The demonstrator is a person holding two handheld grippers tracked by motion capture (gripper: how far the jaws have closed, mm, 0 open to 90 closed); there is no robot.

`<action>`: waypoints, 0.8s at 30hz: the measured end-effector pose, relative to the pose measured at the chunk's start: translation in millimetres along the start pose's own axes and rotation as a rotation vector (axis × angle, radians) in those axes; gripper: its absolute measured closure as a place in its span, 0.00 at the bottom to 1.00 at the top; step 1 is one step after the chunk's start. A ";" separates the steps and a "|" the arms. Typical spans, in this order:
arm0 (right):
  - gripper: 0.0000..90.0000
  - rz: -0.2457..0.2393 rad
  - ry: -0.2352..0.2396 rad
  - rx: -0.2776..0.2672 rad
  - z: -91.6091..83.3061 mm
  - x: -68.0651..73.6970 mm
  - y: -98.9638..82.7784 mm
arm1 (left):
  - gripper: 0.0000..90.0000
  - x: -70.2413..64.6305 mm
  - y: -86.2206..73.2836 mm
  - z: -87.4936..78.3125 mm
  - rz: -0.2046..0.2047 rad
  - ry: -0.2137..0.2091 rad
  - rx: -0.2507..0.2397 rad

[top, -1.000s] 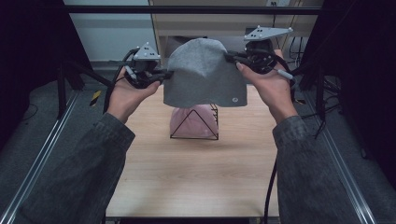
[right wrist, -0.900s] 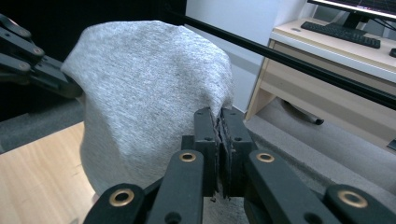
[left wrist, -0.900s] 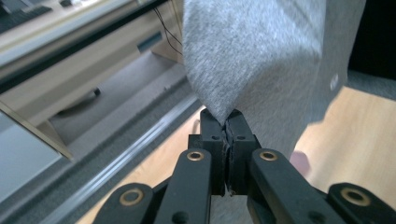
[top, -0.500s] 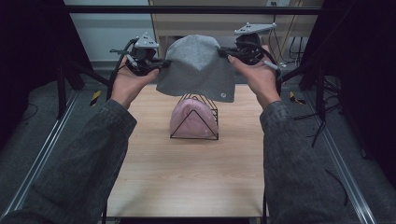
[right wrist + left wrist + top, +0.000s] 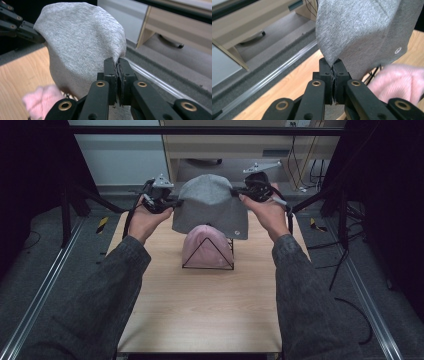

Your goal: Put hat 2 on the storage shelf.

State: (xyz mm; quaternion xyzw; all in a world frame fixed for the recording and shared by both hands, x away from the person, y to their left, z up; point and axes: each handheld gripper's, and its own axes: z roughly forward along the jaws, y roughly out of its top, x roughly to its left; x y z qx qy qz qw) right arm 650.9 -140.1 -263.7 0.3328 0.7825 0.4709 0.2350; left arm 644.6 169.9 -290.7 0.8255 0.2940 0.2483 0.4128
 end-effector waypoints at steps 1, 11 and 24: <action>0.97 0.002 0.001 0.005 2.3 1.1 -4.7 | 0.97 -1.3 -3.3 1.6 0.000 -0.001 0.004; 0.97 0.037 0.013 0.068 22.8 8.6 -46.3 | 0.97 -7.6 -38.0 18.4 -0.016 -0.015 0.067; 0.97 0.066 0.030 0.127 40.9 16.6 -81.0 | 0.97 -14.3 -76.4 35.5 -0.057 -0.035 0.137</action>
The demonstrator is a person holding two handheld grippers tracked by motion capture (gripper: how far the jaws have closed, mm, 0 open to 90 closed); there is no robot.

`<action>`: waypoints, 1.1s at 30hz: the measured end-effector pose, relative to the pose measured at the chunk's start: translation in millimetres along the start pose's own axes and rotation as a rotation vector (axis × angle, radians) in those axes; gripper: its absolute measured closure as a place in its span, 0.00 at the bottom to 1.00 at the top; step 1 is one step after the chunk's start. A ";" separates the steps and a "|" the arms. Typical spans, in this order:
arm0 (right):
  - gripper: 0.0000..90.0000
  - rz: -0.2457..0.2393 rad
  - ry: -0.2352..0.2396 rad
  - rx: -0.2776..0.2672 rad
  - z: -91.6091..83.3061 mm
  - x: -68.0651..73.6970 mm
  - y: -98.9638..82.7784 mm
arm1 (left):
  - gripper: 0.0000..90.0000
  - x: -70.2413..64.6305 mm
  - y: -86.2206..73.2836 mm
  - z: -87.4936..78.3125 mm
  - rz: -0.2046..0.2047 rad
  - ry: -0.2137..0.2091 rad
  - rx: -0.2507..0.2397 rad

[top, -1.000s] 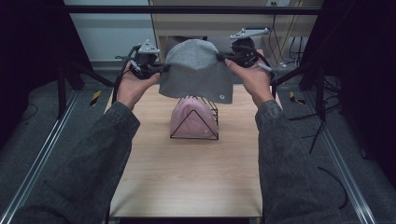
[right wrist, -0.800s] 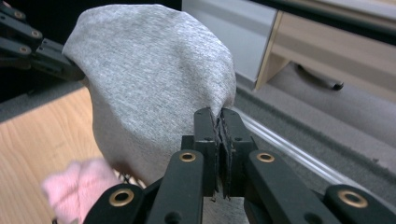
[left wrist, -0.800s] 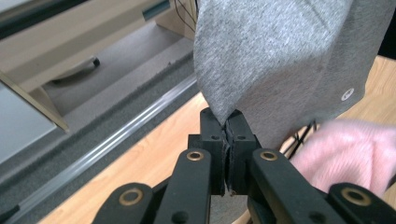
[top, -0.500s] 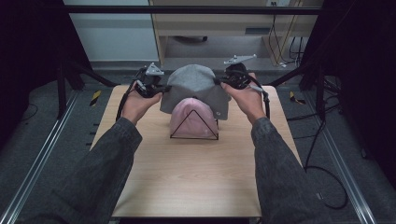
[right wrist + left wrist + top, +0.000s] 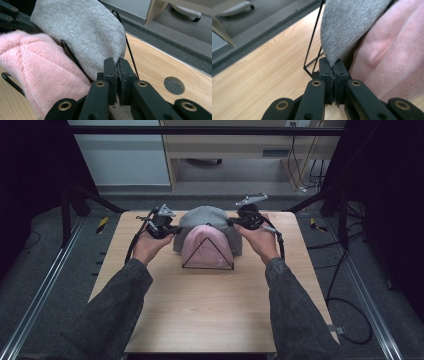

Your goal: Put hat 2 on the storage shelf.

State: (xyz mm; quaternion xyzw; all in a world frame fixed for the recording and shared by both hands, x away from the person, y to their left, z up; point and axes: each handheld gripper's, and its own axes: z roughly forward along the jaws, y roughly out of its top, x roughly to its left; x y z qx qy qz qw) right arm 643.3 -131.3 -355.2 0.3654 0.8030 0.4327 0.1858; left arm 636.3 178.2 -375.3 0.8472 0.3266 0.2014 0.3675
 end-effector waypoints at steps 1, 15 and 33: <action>0.97 0.005 0.001 0.003 0.9 0.6 -1.4 | 0.97 -0.6 -1.6 0.8 0.003 -0.001 0.002; 0.97 0.014 -0.007 0.038 4.8 0.7 -10.6 | 0.95 -5.5 -11.6 10.1 -0.040 -0.028 0.023; 0.29 0.106 -0.153 -0.041 -60.1 -0.5 -52.4 | 0.23 -6.2 -42.2 -54.3 -0.073 0.162 -0.028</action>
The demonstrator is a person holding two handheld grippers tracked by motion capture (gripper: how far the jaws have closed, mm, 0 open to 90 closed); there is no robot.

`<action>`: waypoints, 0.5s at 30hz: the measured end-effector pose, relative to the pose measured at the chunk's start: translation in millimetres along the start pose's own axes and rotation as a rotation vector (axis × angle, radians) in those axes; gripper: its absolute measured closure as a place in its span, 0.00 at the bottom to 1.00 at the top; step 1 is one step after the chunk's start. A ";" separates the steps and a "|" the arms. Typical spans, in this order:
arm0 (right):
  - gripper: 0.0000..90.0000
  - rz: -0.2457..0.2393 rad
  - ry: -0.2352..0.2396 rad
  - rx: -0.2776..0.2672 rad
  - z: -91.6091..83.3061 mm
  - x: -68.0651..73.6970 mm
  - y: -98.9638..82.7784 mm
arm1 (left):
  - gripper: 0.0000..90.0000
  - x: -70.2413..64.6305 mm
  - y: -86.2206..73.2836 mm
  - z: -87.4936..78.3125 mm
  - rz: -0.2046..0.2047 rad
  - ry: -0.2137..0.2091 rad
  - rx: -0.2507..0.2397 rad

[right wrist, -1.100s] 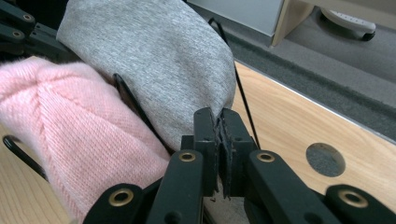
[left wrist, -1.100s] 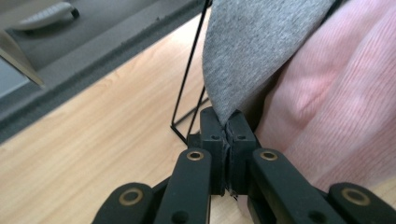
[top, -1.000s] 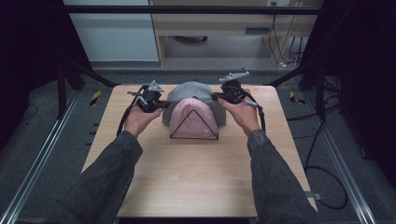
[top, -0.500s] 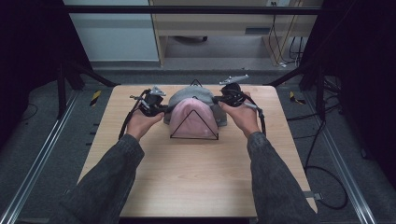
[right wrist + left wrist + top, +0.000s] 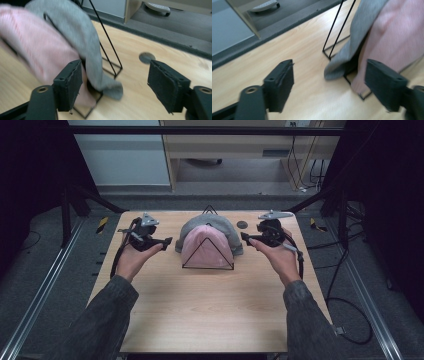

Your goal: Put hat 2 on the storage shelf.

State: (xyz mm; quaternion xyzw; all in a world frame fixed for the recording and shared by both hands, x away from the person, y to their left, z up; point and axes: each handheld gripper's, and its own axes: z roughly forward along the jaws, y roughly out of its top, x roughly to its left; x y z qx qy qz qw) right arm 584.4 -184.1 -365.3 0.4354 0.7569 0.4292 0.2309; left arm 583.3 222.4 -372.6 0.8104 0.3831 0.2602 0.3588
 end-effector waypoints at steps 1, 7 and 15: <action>0.26 0.002 -0.002 0.009 -4.2 -0.3 -6.9 | 0.21 -0.4 -7.1 -3.8 -0.007 -0.003 0.007; 0.18 0.015 -0.001 0.051 -18.5 3.3 -59.2 | 0.13 -12.6 -59.4 -15.6 0.023 -0.008 0.103; 0.12 0.041 0.018 0.199 -7.5 6.1 -133.0 | 0.07 -26.1 -125.8 -14.0 0.022 -0.067 0.222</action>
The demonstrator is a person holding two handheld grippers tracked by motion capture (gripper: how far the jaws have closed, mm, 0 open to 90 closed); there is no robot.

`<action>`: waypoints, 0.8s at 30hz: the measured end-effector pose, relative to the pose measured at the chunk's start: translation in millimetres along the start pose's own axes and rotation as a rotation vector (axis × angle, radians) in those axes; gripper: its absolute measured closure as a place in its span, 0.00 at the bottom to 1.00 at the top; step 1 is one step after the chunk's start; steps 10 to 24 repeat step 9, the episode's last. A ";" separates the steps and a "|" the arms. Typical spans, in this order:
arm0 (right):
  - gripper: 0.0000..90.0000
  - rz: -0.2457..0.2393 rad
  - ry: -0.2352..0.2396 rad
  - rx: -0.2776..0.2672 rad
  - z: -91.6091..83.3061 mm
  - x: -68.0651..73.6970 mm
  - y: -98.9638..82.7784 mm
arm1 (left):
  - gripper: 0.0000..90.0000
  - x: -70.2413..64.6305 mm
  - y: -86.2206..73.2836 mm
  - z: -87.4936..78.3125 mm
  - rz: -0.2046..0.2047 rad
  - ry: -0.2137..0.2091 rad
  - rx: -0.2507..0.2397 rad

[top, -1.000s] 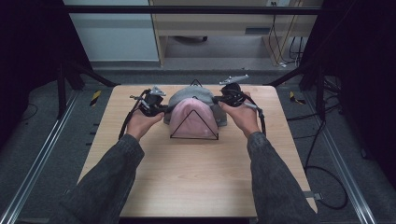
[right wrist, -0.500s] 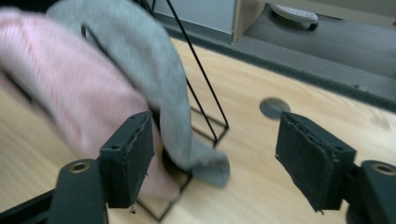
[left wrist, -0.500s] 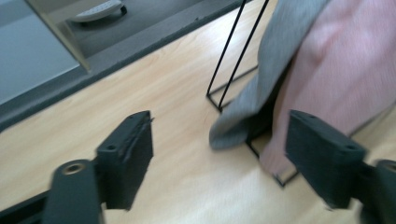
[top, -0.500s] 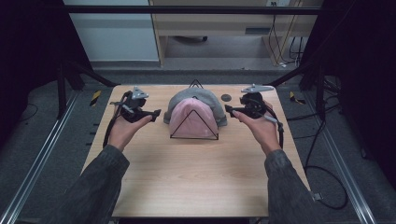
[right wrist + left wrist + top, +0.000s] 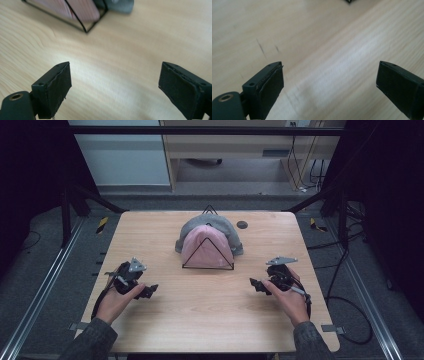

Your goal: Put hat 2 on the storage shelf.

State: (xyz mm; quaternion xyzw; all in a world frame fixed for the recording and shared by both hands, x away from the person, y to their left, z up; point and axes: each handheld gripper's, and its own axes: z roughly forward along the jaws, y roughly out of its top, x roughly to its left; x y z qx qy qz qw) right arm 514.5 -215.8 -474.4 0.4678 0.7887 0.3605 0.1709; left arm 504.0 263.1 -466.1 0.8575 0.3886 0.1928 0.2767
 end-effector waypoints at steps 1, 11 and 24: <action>0.12 0.004 -0.003 0.020 3.5 -0.3 -5.1 | 0.07 0.0 -4.0 2.4 -0.007 -0.003 0.014; 0.11 0.007 -0.044 0.083 12.6 -0.6 -25.4 | 0.06 2.8 -17.5 11.2 -0.029 0.000 0.079; 0.11 0.007 -0.044 0.083 12.6 -0.6 -25.4 | 0.06 2.8 -17.5 11.2 -0.029 0.000 0.079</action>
